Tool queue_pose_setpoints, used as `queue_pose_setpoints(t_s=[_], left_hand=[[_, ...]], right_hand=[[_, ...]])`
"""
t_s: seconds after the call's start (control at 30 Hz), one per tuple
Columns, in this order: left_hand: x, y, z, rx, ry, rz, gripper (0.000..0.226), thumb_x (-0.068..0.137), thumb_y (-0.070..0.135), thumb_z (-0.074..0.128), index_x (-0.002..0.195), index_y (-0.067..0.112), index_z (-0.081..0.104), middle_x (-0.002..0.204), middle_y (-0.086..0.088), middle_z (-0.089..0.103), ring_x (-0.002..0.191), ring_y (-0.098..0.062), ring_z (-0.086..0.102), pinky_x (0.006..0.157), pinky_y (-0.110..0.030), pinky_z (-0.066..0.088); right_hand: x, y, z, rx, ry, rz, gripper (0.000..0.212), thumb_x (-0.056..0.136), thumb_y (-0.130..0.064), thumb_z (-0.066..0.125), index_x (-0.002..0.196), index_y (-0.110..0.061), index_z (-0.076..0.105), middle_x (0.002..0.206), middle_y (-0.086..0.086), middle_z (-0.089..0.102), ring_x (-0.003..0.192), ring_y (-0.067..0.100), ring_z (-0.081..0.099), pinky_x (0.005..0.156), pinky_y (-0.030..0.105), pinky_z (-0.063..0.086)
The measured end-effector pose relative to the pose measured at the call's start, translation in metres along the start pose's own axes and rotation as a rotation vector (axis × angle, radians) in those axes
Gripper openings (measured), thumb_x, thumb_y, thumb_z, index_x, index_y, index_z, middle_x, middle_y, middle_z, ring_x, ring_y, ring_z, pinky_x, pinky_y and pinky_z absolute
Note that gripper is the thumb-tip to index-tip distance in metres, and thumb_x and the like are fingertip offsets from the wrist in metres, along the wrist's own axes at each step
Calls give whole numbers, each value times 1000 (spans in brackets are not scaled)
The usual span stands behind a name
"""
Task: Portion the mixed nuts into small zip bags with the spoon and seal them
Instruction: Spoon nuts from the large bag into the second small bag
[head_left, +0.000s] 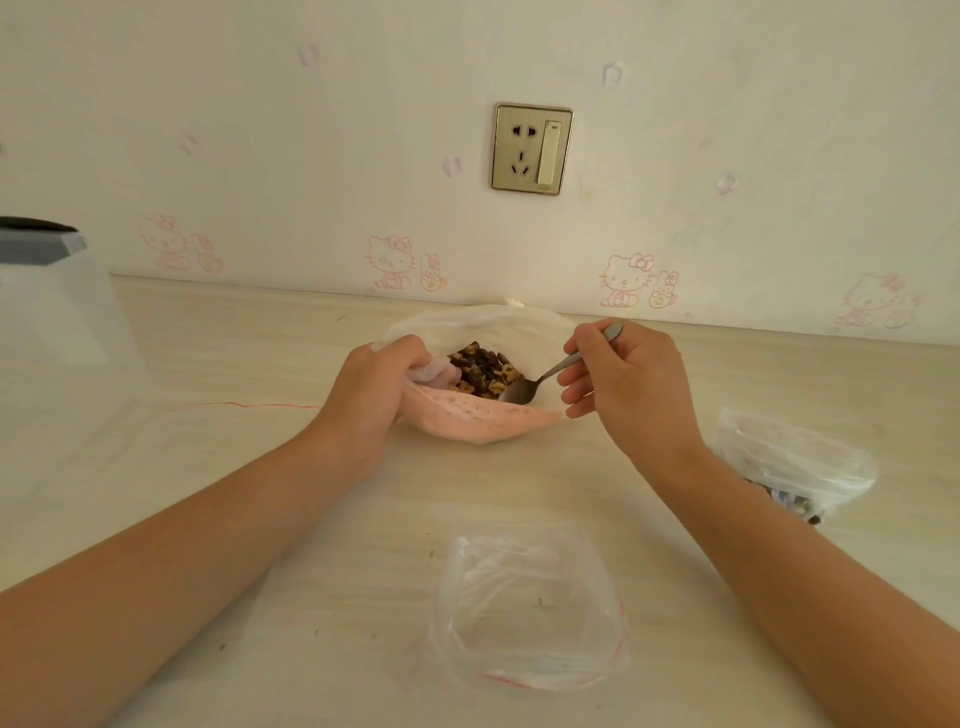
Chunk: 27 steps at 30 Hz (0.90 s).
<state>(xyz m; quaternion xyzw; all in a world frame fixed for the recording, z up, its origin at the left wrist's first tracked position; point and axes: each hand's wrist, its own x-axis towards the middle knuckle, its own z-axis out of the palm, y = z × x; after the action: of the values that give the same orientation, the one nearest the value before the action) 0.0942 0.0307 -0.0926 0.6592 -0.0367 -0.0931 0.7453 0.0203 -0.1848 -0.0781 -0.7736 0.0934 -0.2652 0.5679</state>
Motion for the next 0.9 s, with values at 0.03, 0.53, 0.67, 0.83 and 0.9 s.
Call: queue_pose_setpoints(t_s=[0.03, 0.53, 0.67, 0.83, 0.9], left_hand=[[2, -1, 0, -38, -40, -21, 26, 75, 20, 62, 90, 1, 72, 104, -18, 79, 111, -29, 73, 109, -47, 50], [8, -6, -3, 123, -106, -51, 19, 96, 11, 67, 113, 10, 75, 106, -11, 81, 101, -25, 77, 91, -35, 57], [6, -2, -1, -27, -79, -100, 18, 96, 6, 65, 112, 0, 72, 95, -16, 81, 80, -19, 79, 65, -27, 63], [2, -2, -9, 29, -62, -81, 18, 97, 16, 67, 110, 5, 69, 88, -14, 81, 76, -19, 79, 59, -31, 62], [-1, -3, -14, 54, -34, -59, 32, 92, 28, 71, 118, 9, 67, 90, -9, 81, 85, -21, 79, 62, -38, 63]], right_hand=[[0, 1, 1, 23, -10, 19, 28, 100, -17, 55, 78, -10, 72, 65, 8, 73, 54, 22, 68, 49, 30, 56], [-2, 4, 8, 302, -52, 347, 19, 101, -6, 57, 89, 2, 69, 67, 17, 73, 49, 21, 67, 45, 27, 55], [0, 7, 5, 390, -26, 403, 21, 103, -10, 57, 89, 0, 69, 72, 19, 74, 52, 20, 69, 47, 26, 55], [1, 11, 5, 490, -40, 463, 25, 107, -16, 55, 92, -1, 69, 72, 16, 75, 54, 17, 69, 49, 25, 56], [0, 12, 6, 518, -41, 475, 25, 107, -16, 54, 93, -1, 68, 72, 14, 75, 54, 16, 70, 49, 24, 56]])
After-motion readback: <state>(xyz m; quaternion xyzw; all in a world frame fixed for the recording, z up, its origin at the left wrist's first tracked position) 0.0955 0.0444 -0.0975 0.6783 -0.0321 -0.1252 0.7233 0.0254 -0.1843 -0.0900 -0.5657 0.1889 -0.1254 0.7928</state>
